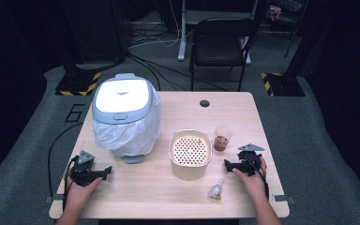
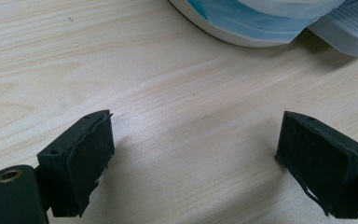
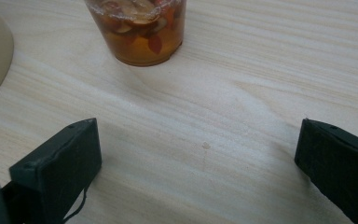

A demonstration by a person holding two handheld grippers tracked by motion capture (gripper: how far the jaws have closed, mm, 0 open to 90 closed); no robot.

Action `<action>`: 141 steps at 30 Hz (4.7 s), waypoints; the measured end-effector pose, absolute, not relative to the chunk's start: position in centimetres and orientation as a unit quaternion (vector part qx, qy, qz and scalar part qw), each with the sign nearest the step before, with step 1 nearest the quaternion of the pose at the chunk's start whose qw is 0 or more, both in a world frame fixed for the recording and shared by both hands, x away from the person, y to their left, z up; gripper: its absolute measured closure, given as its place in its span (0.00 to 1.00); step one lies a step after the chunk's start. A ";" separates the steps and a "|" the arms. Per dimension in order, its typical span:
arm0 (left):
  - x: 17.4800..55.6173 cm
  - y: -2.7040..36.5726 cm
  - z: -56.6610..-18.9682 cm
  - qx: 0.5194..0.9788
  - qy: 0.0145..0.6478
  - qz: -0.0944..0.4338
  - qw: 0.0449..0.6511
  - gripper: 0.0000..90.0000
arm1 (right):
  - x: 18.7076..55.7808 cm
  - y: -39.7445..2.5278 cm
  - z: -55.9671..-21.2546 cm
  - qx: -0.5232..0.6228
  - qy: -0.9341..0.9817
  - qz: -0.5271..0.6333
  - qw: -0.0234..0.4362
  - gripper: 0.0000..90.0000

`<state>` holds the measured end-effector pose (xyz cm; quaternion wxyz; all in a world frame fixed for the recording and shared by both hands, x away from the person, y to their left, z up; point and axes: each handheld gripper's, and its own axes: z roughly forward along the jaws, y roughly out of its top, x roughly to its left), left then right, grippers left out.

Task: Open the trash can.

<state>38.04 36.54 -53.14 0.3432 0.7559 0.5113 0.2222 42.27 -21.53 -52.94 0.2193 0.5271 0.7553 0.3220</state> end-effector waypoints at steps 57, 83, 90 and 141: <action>35.9 28.7 -50.5 0.795 0.385 0.194 0.428 0.39 | 42.2 -21.6 -52.9 0.524 0.757 0.324 0.218 0.00; 37.5 25.4 -51.4 0.788 0.398 0.182 0.433 0.34 | 42.2 -21.6 -52.9 0.523 0.757 0.324 0.218 0.00; 37.2 25.1 -51.8 0.806 0.366 0.226 0.406 0.34 | 42.2 -21.6 -52.9 0.523 0.758 0.324 0.218 0.00; 37.3 24.1 -52.8 0.830 0.345 0.255 0.356 0.34 | 39.7 -21.8 -50.0 0.520 0.765 0.337 0.177 0.15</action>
